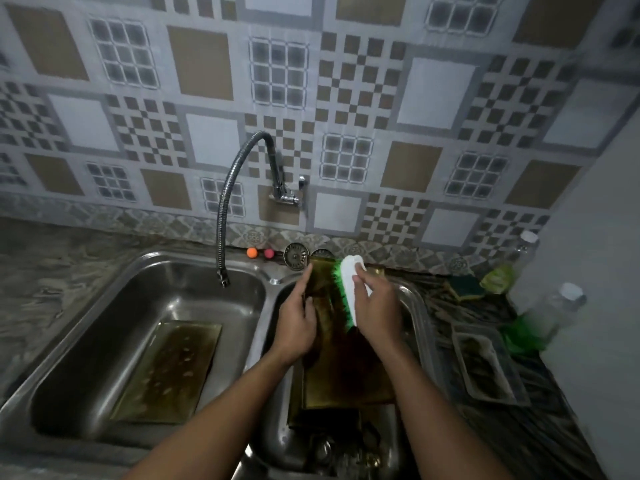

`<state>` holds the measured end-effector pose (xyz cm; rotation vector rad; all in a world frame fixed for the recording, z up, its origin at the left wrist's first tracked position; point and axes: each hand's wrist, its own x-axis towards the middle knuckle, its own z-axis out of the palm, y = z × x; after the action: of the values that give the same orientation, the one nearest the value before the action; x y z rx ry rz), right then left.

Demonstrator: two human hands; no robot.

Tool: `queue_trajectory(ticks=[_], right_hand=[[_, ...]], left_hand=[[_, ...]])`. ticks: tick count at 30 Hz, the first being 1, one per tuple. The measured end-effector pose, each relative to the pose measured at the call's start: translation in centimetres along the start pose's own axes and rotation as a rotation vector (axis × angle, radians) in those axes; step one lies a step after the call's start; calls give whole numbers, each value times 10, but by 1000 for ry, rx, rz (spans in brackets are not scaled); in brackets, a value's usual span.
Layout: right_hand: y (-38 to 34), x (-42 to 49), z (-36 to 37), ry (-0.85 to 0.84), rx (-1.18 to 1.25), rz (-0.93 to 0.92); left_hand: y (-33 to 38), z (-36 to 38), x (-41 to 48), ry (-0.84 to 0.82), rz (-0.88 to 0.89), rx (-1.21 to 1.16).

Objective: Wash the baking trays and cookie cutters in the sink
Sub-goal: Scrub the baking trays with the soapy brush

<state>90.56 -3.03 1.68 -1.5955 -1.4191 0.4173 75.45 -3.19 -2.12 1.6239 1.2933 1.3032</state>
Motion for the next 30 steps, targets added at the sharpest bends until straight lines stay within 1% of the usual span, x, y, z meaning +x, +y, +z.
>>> queue_trajectory(ticks=[3, 6, 8, 10, 12, 14, 18, 20, 22, 24, 26, 28, 30], right_hand=[[14, 12, -13, 53, 22, 125], [2, 15, -6, 77, 54, 152], [-15, 11, 9, 33, 91, 111], [-27, 0, 22, -45, 112, 27], [-28, -12, 26, -121, 83, -70], [-16, -14, 18, -138, 42, -85], [10, 7, -9, -29, -17, 29], [6, 19, -12, 37, 11, 111], [-9, 25, -2, 68, 48, 130], [-26, 18, 12, 48, 79, 79], [-35, -2, 21, -12, 125, -4], [-30, -24, 18, -64, 127, -94], [-14, -31, 3, -75, 81, -115]], left_hand=[[-4, -6, 5, -23, 16, -41], [-3, -2, 9, -24, 34, -62], [2, 1, 12, -15, 13, -90], [4, 1, 16, 13, -11, -129], [3, -4, 18, 46, -26, -134], [1, -10, 16, 73, -46, -155], [-4, -10, 7, 64, -35, -161], [-1, -4, 5, 58, -2, -159], [4, 2, 8, 57, 16, -167], [8, 3, 16, 77, 15, -176], [11, -1, 23, 142, -2, -196], [13, -9, 28, 231, -16, -203], [13, -15, 29, 284, -4, -199]])
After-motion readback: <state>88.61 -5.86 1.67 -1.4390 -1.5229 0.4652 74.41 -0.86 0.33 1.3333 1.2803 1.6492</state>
